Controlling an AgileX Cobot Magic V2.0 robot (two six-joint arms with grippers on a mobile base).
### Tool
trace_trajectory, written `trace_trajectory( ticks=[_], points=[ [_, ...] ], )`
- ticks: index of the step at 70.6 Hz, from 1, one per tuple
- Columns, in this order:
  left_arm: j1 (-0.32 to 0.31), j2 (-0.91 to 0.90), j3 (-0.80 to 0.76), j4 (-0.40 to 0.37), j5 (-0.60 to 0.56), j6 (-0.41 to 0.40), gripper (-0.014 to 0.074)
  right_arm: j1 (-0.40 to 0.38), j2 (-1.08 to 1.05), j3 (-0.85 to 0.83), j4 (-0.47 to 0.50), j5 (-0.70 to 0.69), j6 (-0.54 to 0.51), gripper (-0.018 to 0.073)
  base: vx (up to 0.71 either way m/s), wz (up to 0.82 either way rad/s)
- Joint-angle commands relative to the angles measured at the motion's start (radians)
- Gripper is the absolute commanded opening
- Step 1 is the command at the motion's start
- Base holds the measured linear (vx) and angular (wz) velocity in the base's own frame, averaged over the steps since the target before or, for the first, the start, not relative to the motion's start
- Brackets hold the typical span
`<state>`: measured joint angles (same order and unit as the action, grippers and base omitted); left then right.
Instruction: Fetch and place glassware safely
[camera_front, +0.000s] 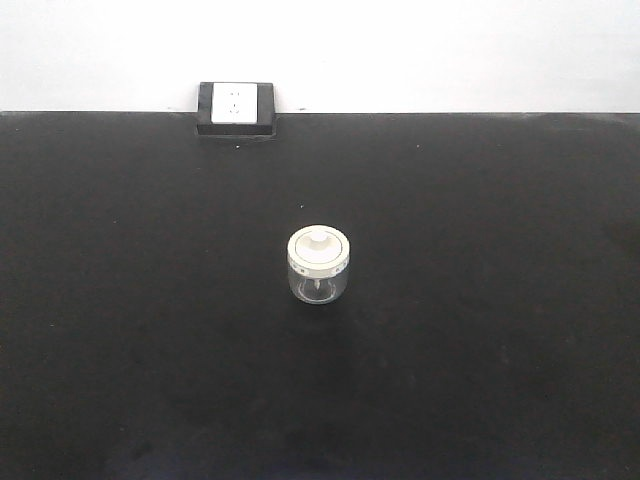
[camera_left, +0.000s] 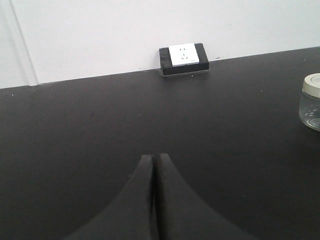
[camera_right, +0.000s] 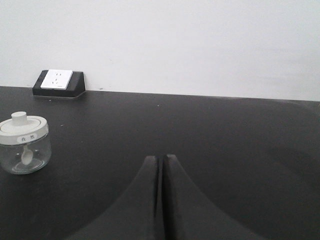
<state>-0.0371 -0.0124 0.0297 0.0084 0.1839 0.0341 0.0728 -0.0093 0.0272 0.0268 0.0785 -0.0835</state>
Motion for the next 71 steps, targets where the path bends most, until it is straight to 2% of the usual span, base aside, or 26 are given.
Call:
trace_trajectory(
  ticks=[1,23,39,71],
  points=[
    [0.002,-0.012,0.026,-0.008,-0.071,-0.002,-0.0007,0.001,-0.012,0.019,-0.036,-0.1,0.025,-0.0003,0.0,0.0],
    [0.002,-0.012,0.026,-0.008,-0.071,-0.002,-0.0007,-0.001,-0.012,0.019,-0.066,-0.1,0.066,-0.0003,0.0,0.0],
    [0.002,-0.012,0.026,-0.008,-0.071,-0.002,-0.0007,-0.081,-0.012,0.019,-0.008,-0.1,0.074,-0.0003,0.0,0.0],
    [0.002,-0.012,0.026,-0.008,-0.071,-0.002,-0.0007,-0.077,-0.012,0.019,-0.008,-0.098,0.069,-0.0003,0.0,0.0]
  ],
)
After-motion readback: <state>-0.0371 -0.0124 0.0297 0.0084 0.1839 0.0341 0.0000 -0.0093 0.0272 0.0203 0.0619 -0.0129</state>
